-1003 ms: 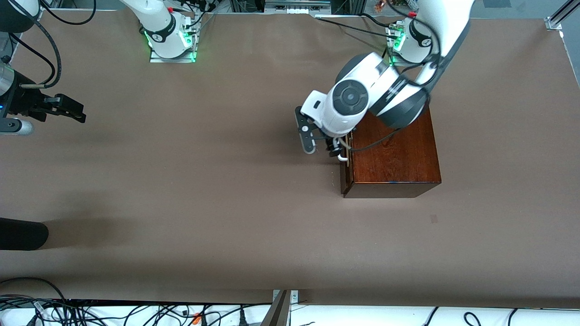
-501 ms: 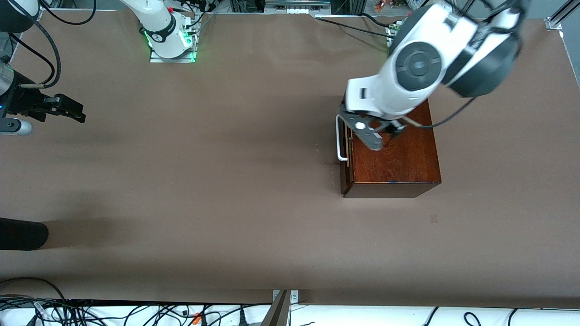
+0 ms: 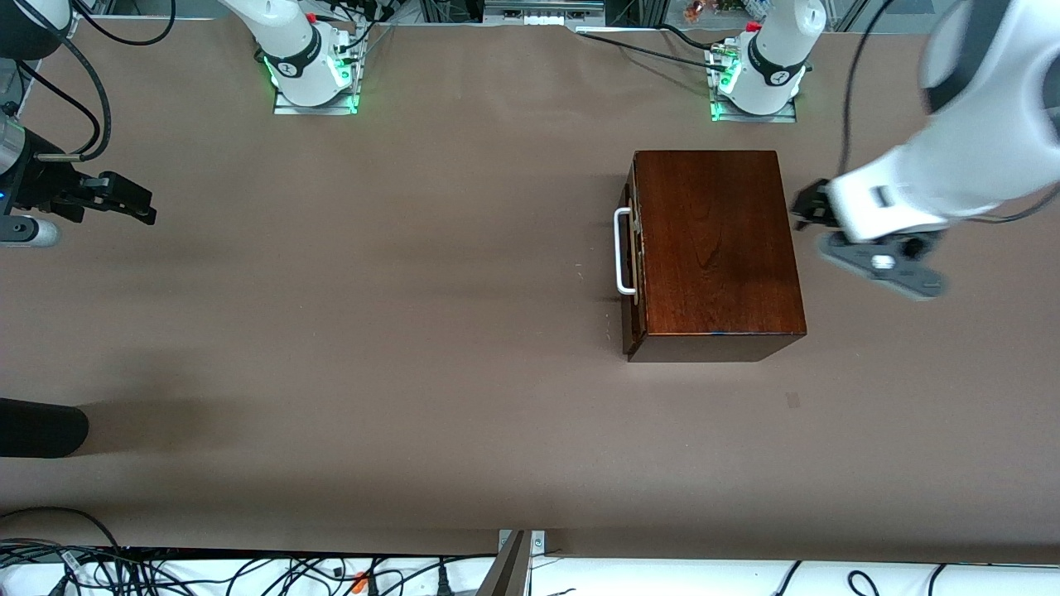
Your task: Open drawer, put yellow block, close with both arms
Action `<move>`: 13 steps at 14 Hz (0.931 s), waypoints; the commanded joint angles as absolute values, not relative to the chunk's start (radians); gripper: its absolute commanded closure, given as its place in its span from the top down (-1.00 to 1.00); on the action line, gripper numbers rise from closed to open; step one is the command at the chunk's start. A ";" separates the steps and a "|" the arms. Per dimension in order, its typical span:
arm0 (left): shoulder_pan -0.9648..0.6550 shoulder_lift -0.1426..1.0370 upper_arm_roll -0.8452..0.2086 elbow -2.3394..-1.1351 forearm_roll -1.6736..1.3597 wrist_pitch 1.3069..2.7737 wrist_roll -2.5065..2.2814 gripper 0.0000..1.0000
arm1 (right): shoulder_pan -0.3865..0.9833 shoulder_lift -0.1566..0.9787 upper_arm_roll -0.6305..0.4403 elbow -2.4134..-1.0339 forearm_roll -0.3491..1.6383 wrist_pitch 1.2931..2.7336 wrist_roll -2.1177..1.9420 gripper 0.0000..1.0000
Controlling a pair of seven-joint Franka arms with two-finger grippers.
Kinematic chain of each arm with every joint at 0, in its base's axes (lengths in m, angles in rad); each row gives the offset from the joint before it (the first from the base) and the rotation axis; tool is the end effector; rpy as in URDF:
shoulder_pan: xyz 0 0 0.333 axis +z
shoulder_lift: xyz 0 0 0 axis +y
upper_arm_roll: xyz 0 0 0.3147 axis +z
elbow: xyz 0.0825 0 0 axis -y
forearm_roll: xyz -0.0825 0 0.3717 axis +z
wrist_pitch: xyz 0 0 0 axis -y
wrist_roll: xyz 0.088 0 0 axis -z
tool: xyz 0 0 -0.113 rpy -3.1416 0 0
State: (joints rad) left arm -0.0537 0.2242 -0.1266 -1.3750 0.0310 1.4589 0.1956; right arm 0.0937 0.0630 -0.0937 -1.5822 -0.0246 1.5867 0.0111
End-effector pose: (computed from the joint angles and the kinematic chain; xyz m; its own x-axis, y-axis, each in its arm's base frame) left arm 0.5877 -0.0946 0.5701 0.9218 -0.3629 -0.1360 -0.3631 -0.9314 0.0240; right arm 0.5601 -0.0012 0.5788 0.9983 -0.0109 -0.0579 -0.0091 -0.9995 0.0311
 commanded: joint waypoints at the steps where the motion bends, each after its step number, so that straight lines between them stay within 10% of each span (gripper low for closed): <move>1: -0.060 0.082 -0.049 -1.537 -0.005 1.540 0.091 1.00 | 0.080 0.043 -0.081 -1.594 -0.020 1.591 0.009 1.00; 13: -0.043 -0.066 0.045 -1.683 0.017 1.562 -0.044 1.00 | 0.080 0.041 -0.081 -1.592 -0.020 1.592 0.009 1.00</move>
State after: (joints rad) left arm -0.0440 -0.0369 0.0506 -1.6574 0.0162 1.5484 -0.0323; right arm 0.0937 0.0629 -0.0937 -1.5821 -0.0246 1.5905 0.0111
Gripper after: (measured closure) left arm 0.000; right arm 0.000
